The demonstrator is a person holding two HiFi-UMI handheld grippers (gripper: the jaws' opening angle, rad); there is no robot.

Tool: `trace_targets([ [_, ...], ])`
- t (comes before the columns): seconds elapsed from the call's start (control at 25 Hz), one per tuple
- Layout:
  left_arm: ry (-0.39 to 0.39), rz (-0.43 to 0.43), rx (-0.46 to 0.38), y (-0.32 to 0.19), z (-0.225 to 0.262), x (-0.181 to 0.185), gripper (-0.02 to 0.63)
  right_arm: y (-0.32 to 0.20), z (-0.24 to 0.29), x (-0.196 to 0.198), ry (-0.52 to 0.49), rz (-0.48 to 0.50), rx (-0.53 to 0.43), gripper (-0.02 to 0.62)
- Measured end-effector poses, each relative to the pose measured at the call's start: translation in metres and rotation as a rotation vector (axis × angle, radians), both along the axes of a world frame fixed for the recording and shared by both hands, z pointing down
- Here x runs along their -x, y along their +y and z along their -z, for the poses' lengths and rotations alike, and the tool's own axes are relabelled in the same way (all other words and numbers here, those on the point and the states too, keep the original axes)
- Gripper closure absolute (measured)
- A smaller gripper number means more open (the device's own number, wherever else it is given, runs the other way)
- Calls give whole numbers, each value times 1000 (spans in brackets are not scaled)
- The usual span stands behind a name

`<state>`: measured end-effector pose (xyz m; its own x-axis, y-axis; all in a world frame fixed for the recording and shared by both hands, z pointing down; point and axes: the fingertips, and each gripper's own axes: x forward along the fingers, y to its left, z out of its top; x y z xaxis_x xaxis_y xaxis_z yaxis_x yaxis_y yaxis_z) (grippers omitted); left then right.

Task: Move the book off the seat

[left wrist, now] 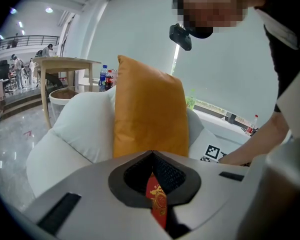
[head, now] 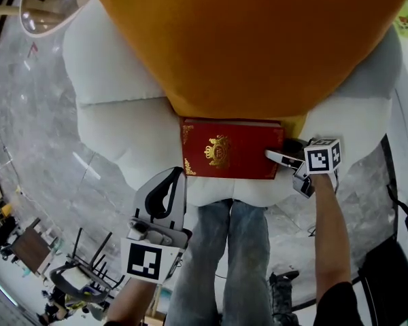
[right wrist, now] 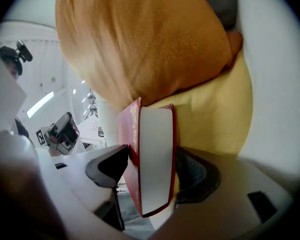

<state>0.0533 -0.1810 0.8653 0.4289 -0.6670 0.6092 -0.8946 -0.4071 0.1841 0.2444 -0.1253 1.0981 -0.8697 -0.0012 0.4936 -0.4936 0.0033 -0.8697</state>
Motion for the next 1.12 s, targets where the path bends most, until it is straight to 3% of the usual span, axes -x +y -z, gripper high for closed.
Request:
trace_targets([
  [0.16,5,-3,3,1,10,-2,595,8,11,1,31,141,-6,293],
  [0.28,5,-2,-5,-1,25,-4,595,16,37,4,-37,223,34,307],
  [0.48,13,7,-36,-8,59,-14,595,23,76,7,-59,256,18,313],
  [0.64,27,19,-59,-6,99,-3,595,29,116,31,-92,310,33,315],
  [0.76,24,39,-77,-8,124,12,595,41,135,70,-102,444,38,305],
  [0.84,20,53,-85,-8,142,28,595,38,142,99,-30,479,-6,281],
  [1.0,15,84,-107,-7,173,56,595,15,132,100,281,363,-108,304],
  [1.12,6,106,-116,-4,193,76,595,22,143,109,358,328,-126,314],
])
